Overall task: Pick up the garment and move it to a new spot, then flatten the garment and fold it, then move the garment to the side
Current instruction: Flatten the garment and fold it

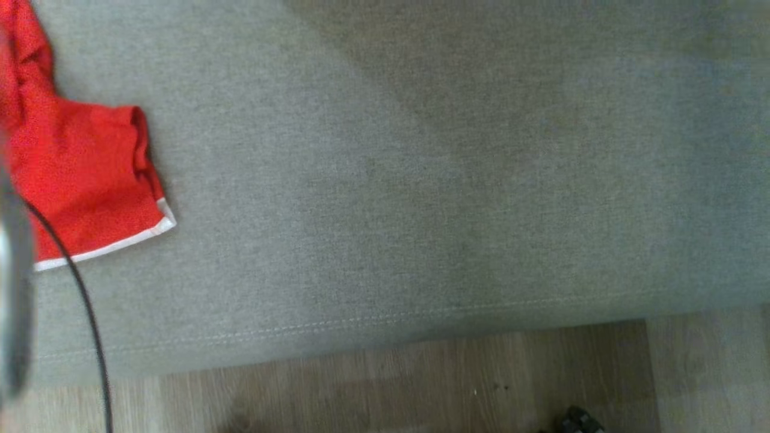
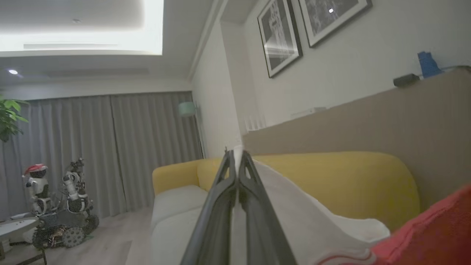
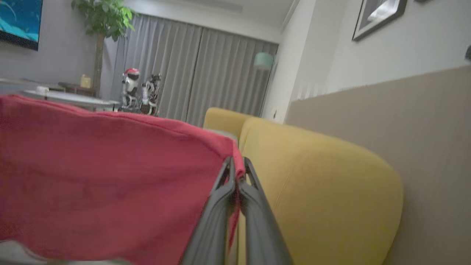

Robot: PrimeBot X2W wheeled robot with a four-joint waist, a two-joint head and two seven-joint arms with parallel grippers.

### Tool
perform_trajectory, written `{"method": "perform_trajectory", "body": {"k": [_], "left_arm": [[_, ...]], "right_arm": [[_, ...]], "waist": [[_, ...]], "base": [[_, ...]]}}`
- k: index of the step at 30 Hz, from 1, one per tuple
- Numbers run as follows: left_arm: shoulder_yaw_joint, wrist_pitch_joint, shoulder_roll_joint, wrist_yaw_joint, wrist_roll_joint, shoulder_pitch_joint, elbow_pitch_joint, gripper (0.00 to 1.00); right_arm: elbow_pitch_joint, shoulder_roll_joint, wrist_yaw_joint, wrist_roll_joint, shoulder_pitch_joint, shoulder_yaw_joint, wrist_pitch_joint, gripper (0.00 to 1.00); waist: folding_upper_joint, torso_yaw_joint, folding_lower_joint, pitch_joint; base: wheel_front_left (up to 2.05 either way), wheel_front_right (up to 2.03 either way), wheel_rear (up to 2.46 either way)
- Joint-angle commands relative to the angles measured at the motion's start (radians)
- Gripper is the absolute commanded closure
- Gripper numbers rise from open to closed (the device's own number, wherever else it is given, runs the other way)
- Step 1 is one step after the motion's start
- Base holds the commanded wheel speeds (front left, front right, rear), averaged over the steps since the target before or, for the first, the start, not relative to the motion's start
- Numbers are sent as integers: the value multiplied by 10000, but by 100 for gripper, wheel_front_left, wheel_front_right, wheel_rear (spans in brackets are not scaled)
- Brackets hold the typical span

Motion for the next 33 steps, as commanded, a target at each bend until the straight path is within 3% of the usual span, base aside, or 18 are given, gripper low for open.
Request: {"method": "perform_trajectory", "body": {"k": [1,7,16,25,33], "left_arm": [[-313,-33,387,-75,68,718,-271,100],[-1697,-11,940,-148,-184,3526,-78,100],[-2786,9,2209,-155,-637,6979,-736,100],[-3230,431,3323,-131,-1035,9115,-1647,100],[-3891,1486,4239,-144,-1422,10531,-2823,100]], "right_arm": [[-157,95,62,241,619,321,-37,100],[510,9,62,1329,2763,2237,-38,100],[1380,-645,62,2231,4835,5244,103,100],[1086,-1198,62,3360,5582,7589,1029,100],[769,-2148,62,4108,5721,9397,1585,100]], "waist": [[0,92,0,-298],[0,195,0,-1402],[0,25,0,-3025],[0,-160,0,-3705],[0,-71,0,-4065]], "base": [[0,0,0],[0,0,0],[0,0,0],[0,0,0],[0,0,0]]}}
